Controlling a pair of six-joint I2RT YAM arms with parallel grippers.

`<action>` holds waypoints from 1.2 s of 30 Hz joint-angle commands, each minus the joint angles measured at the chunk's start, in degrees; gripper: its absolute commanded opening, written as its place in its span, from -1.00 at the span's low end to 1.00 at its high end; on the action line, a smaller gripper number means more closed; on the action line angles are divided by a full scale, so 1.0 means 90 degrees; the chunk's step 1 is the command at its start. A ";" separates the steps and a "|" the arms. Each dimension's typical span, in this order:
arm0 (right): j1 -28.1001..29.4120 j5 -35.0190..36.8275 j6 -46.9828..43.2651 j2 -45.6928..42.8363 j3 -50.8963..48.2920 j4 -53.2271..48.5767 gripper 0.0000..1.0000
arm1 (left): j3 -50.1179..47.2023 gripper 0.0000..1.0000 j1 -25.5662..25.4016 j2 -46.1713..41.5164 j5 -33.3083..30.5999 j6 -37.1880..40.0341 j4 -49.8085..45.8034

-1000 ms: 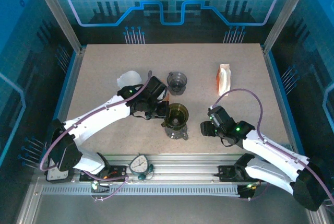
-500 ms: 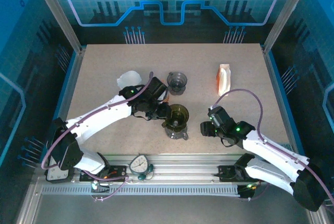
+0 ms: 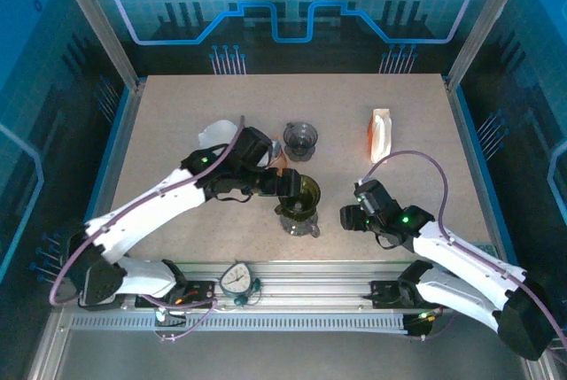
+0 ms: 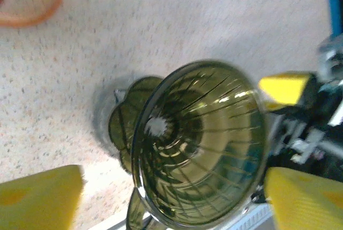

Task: Place the coffee filter in the dripper

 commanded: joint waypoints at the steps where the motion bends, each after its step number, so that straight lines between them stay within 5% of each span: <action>1: -0.0281 -0.0094 0.0015 -0.0010 0.0128 0.0071 0.32 | -0.0448 0.98 0.0062 -0.0662 -0.0528 0.0031 0.0431; 10: -0.1207 -0.0328 -0.0502 0.0730 0.1211 0.0417 0.33 | -0.2372 0.98 0.0089 -0.2236 -0.1403 -0.0314 0.1669; 21: -0.2467 -0.0363 -0.0792 0.2320 0.2965 0.0701 0.36 | -0.3451 0.98 0.0097 -0.2709 -0.1666 -0.0568 0.2127; 29: -0.3008 -0.0161 -0.1062 0.3630 0.3889 0.0523 0.00 | -0.3615 0.98 0.0135 -0.2687 -0.1641 -0.0542 0.2195; 36: -0.3091 0.0124 -0.0691 0.4344 0.4482 0.0601 -0.09 | -0.3713 0.98 0.0199 -0.2671 -0.1598 -0.0533 0.2288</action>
